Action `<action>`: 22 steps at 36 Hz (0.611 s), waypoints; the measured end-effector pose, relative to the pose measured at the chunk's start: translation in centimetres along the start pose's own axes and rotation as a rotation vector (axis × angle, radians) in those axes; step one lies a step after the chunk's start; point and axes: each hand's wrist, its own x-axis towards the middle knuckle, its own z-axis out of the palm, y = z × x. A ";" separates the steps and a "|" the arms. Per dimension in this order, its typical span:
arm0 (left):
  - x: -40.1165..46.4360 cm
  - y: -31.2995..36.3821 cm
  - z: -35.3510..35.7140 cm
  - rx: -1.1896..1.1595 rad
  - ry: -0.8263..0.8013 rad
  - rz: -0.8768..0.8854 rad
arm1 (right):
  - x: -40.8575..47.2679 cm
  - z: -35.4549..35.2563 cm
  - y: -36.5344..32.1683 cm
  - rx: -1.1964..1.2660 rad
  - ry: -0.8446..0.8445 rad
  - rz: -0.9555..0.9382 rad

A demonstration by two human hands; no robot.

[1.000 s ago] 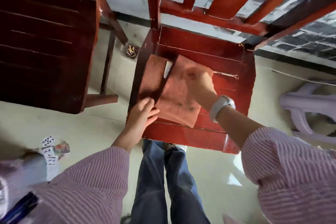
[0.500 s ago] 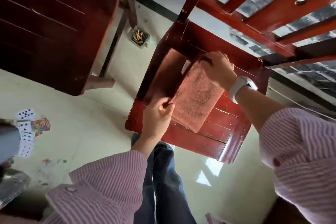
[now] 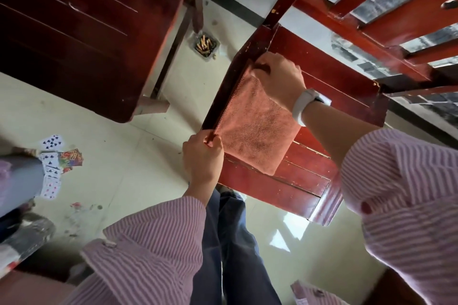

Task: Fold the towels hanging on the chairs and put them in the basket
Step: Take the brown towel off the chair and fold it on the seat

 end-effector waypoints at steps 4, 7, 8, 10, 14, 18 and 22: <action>0.8 -0.7 0.3 0.056 -0.021 -0.017 | 0.3 0.5 -0.1 -0.128 0.080 0.064; 1.0 -0.8 0.0 0.115 0.033 0.077 | -0.5 0.3 -0.4 -0.114 0.179 0.084; 0.8 -0.6 -0.1 0.144 0.078 0.152 | -1.2 0.1 -0.5 -0.075 0.235 0.067; 0.3 0.0 -0.4 0.210 0.145 0.349 | -3.4 -0.2 -0.6 -0.037 0.361 -0.001; 0.6 0.9 0.2 0.409 -0.001 0.717 | -8.3 1.4 1.5 -0.210 0.362 -0.107; 2.2 1.2 1.8 0.624 -0.183 0.911 | -10.7 3.9 4.0 -0.361 0.236 -0.023; 4.5 1.4 3.2 0.728 -0.203 0.965 | -10.4 5.1 5.9 -0.353 0.211 0.121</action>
